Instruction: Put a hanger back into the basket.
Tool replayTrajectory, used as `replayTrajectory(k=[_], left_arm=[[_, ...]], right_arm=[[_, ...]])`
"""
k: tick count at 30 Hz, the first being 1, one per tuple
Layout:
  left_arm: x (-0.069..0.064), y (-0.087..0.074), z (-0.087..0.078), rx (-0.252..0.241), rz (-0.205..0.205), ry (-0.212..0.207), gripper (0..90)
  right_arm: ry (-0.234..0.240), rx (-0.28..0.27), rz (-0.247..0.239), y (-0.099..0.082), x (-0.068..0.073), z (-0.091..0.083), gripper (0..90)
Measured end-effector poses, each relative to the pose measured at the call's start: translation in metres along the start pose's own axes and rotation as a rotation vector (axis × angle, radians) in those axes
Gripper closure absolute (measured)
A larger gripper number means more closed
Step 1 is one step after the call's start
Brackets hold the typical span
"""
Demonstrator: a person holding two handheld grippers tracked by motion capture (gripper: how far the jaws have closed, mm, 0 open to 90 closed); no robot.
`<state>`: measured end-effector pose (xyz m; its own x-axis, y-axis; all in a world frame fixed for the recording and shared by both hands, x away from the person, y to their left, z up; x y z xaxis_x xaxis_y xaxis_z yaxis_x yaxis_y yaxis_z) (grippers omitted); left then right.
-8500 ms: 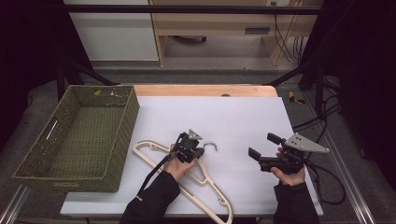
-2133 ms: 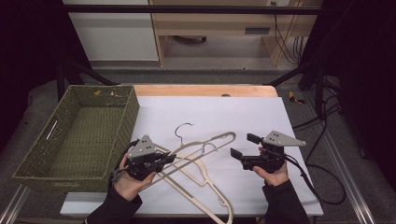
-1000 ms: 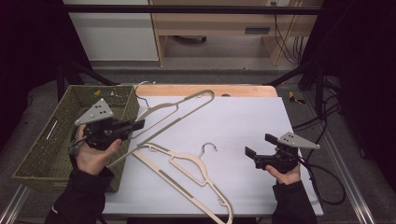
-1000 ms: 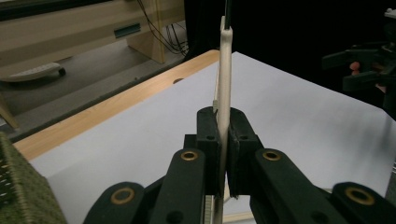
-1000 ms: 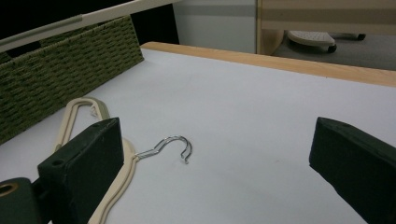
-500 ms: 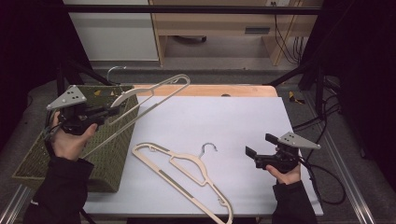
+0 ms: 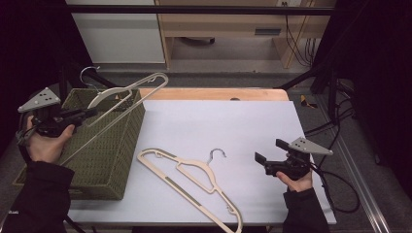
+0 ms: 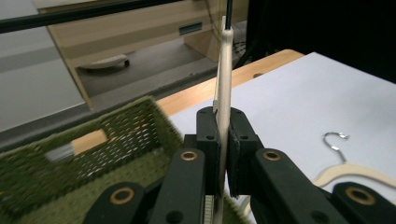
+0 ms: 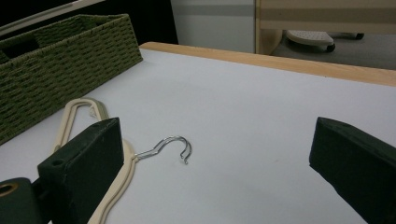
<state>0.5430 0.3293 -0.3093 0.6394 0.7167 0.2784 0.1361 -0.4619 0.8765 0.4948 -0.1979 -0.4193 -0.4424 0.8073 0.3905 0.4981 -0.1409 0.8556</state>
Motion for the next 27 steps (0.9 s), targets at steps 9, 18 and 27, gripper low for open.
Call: replayTrajectory(k=[9, 18, 27], left_arm=[[0.028, -0.032, -0.013, 0.017, -0.042, 0.048, 85.0], [0.042, -0.055, -0.020, 0.033, -0.067, 0.062, 84.9], [0.049, -0.073, -0.023, 0.058, -0.092, 0.081, 84.8]], right_arm=[[-0.003, 0.001, 0.002, -0.001, 0.000, 0.002, 3.3], [-0.004, 0.004, 0.001, -0.001, 0.000, 0.003, 3.2], [-0.003, 0.006, -0.004, -0.002, 0.001, 0.003, 3.1]])
Point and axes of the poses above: each handheld gripper's, and its own axes: z roughly forward along the jaws, y roughly out of its top, x roughly to its left, the point moved 8 cm from there along z, roughly forward along the jaws, and after that the axes turned 15 degrees about z, right-handed, at the moved point
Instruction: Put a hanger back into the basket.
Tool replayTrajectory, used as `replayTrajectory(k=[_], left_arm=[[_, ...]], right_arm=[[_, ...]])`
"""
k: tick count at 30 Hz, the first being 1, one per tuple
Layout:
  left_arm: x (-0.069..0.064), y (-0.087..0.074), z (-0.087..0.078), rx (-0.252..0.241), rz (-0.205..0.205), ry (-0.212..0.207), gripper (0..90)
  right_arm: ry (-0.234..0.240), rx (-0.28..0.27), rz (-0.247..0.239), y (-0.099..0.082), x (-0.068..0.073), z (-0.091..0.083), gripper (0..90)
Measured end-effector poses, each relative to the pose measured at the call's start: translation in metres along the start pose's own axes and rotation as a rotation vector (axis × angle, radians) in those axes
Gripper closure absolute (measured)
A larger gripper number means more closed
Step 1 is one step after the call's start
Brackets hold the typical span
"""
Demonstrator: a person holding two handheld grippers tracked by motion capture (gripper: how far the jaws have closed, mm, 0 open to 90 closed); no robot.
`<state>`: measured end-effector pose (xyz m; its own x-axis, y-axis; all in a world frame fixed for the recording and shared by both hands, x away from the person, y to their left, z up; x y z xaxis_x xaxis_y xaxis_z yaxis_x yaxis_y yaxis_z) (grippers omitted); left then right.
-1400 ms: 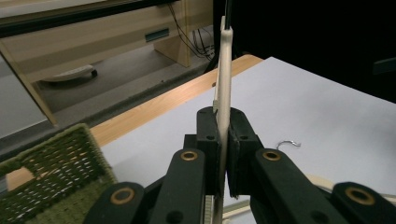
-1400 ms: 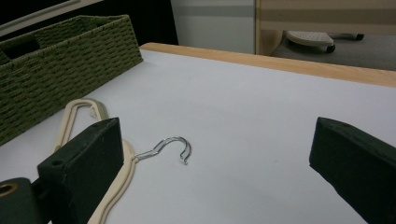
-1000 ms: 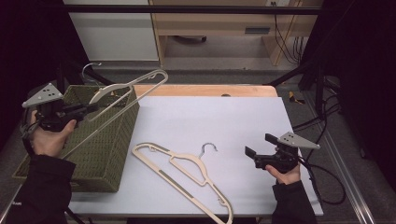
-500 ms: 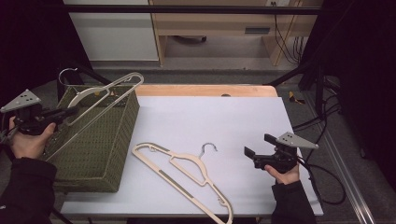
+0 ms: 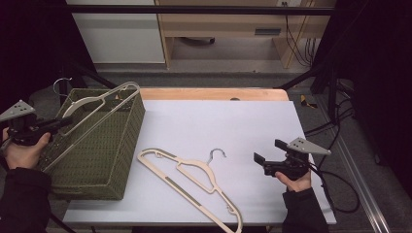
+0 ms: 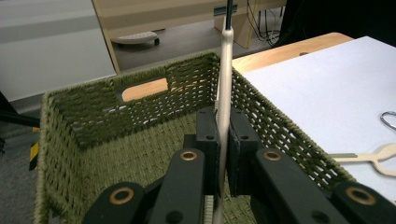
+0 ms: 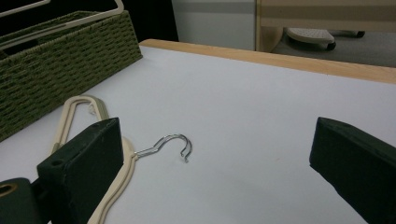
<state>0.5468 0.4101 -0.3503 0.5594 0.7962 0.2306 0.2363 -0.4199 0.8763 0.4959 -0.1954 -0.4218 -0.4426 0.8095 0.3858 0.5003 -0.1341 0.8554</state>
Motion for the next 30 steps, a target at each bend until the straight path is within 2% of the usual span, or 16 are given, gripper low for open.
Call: replayTrajectory(k=[6, 11, 16, 21, 30], left_arm=[[0.003, -0.013, 0.000, 0.038, -0.006, 0.009, 84.8], [0.005, -0.025, 0.004, 0.064, -0.034, 0.014, 84.8], [0.006, -0.031, 0.008, 0.093, -0.052, 0.025, 84.8], [0.004, -0.036, 0.013, 0.118, -0.062, 0.022, 84.4], [0.000, -0.053, 0.029, 0.181, -0.094, 0.016, 83.8]], right_arm=[[-0.002, 0.001, 0.002, 0.000, 0.000, 0.000, 3.1], [0.000, 0.003, 0.006, -0.001, 0.001, 0.001, 3.1], [-0.001, -0.001, 0.004, 0.000, 0.001, 0.000, 3.2], [-0.001, -0.002, 0.004, 0.000, 0.001, 0.000, 3.2], [0.001, 0.005, 0.006, -0.001, 0.001, 0.001, 3.2]])
Point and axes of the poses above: each handheld gripper's, and its own axes: z roughly forward along the jaws, y roughly out of its top, x roughly to its left, the point moved 8 cm from there along z, roughly forward along the jaws, and after that the axes turned 15 degrees about z, right-handed, at the moved point
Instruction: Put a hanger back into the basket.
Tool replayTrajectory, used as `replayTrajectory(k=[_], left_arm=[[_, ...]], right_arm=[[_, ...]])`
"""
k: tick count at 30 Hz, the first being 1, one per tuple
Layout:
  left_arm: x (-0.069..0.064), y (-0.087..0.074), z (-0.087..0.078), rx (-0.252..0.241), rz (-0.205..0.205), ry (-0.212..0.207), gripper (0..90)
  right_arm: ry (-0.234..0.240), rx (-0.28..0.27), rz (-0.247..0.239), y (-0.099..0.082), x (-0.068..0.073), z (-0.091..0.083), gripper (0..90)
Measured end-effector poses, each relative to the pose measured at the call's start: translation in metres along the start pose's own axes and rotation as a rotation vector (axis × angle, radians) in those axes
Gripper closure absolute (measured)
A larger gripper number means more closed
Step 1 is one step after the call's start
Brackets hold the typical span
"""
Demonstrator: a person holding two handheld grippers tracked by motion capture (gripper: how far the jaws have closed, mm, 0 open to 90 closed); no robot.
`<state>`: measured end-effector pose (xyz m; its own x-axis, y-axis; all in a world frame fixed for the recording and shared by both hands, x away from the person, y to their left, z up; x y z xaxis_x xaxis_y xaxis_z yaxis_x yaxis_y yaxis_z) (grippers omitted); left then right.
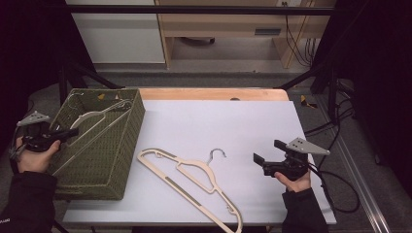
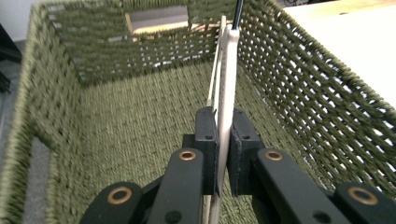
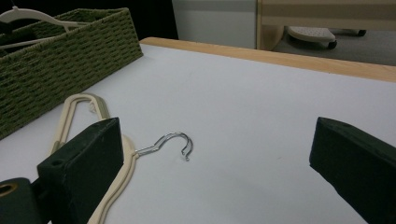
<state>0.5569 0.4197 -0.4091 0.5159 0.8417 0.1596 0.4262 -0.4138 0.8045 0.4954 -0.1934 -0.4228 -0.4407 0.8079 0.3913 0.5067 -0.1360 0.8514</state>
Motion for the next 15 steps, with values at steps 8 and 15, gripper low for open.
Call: replayTrajectory(k=[8, 15], left_arm=[[0.001, -0.012, 0.010, 0.048, -0.053, -0.002, 82.5], [0.007, -0.029, 0.014, 0.161, -0.064, 0.043, 80.7]], right_arm=[[-0.001, 0.005, -0.004, -0.001, 0.000, 0.001, 3.2], [-0.002, 0.004, -0.003, -0.001, 0.000, 0.002, 3.3]])
Point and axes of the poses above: each handheld gripper's, and its own axes: z roughly forward along the jaws, y roughly out of its top, x roughly to its left, the point moved 8 cm from there along z, roughly forward along the jaws, and after that the axes turned 15 degrees about z, right-handed, at the moved point
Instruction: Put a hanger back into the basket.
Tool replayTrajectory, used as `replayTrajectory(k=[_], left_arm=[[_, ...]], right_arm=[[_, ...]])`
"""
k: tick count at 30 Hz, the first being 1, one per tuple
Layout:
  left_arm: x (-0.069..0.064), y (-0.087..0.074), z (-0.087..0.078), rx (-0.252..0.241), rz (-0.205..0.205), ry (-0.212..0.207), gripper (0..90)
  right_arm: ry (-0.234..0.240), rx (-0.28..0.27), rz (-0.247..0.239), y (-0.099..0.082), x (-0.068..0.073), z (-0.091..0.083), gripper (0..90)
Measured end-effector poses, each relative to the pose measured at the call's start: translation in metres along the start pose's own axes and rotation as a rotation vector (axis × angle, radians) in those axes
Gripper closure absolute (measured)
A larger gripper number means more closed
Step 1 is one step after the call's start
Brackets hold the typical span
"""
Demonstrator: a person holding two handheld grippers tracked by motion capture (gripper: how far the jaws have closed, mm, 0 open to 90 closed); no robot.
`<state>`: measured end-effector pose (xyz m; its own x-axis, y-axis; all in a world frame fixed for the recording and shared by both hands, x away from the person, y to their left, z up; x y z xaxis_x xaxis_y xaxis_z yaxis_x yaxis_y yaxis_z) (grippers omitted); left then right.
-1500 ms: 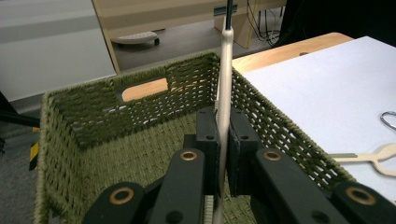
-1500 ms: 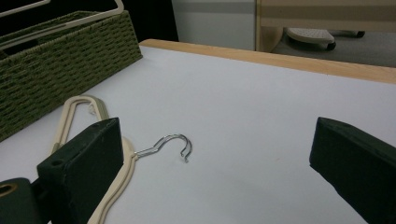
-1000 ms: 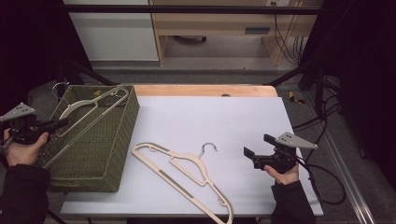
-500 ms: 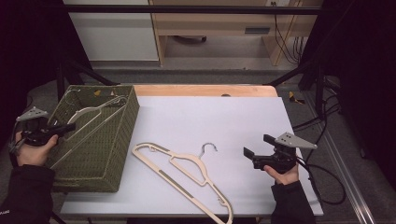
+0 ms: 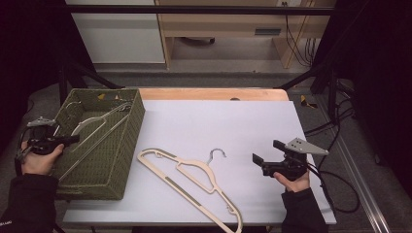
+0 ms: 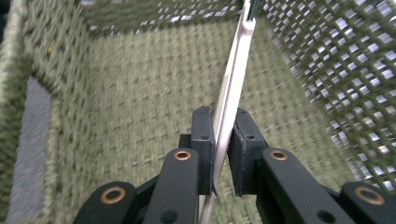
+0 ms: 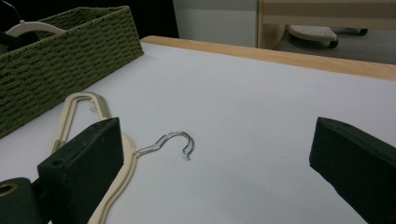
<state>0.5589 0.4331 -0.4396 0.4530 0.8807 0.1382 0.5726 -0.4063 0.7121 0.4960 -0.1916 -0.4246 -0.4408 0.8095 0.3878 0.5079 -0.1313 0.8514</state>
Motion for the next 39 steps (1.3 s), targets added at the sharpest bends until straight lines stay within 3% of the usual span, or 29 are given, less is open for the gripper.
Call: replayTrajectory(k=[9, 18, 27, 32, 37, 39], left_arm=[[0.009, -0.006, 0.002, 0.050, -0.054, 0.065, 77.2], [0.019, -0.014, 0.002, 0.096, -0.121, 0.112, 61.8], [0.020, -0.016, 0.002, 0.111, -0.128, 0.117, 54.5], [0.019, -0.014, -0.005, 0.095, -0.127, 0.133, 49.7], [0.013, -0.006, -0.018, 0.055, -0.105, 0.149, 46.5], [0.007, 0.001, -0.026, 0.014, -0.078, 0.151, 45.3]], right_arm=[[0.006, 0.006, -0.002, -0.001, 0.001, 0.001, 3.5], [0.009, 0.012, 0.000, -0.003, 0.002, 0.003, 3.6], [0.008, 0.008, -0.001, -0.002, 0.003, 0.003, 3.6], [0.009, 0.011, -0.005, -0.003, 0.003, 0.004, 3.7], [0.012, 0.009, -0.002, -0.003, 0.004, 0.003, 3.7], [0.011, 0.006, -0.005, -0.002, 0.004, 0.002, 3.7]])
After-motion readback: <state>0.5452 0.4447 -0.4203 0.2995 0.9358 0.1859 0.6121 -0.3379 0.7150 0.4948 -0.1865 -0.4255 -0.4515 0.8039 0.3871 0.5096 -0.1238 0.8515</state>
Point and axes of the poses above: each handheld gripper's, and its own axes: z roughly forward along the jaws, y roughly out of its top, x roughly to its left, the point moved 8 cm from there along z, roughly forward along the jaws, and after that the axes turned 15 degrees about z, right-handed, at the moved point
